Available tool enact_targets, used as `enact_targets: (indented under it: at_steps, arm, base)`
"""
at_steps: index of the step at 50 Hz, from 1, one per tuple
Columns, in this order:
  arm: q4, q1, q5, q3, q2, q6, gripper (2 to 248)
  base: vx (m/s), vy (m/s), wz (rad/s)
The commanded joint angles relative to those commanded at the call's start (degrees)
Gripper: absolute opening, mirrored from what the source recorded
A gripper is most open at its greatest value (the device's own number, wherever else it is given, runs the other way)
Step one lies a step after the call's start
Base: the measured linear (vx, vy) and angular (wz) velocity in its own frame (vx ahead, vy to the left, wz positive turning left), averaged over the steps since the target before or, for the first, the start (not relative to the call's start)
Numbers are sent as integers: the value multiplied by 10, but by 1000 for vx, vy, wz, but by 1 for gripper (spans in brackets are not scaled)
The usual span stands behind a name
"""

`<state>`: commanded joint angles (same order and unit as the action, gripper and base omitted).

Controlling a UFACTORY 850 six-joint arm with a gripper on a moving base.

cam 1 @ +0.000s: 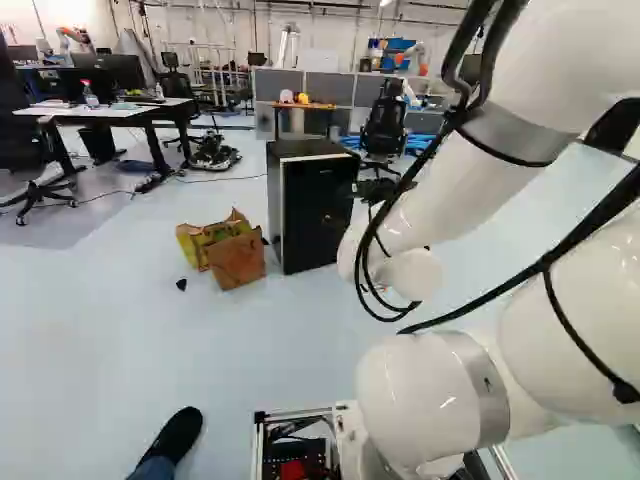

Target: Grab a drink from the fridge

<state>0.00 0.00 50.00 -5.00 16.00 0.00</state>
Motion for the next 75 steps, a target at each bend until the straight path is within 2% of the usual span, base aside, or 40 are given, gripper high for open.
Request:
enact_targets:
  at_steps: [47, 75]
  arm:
    - [0, 0, 0, 0, 0, 0, 247]
    - [0, 0, 0, 0, 0, 0, 247]
  base:
    - [9, 0, 0]
    - [74, -1, 0]
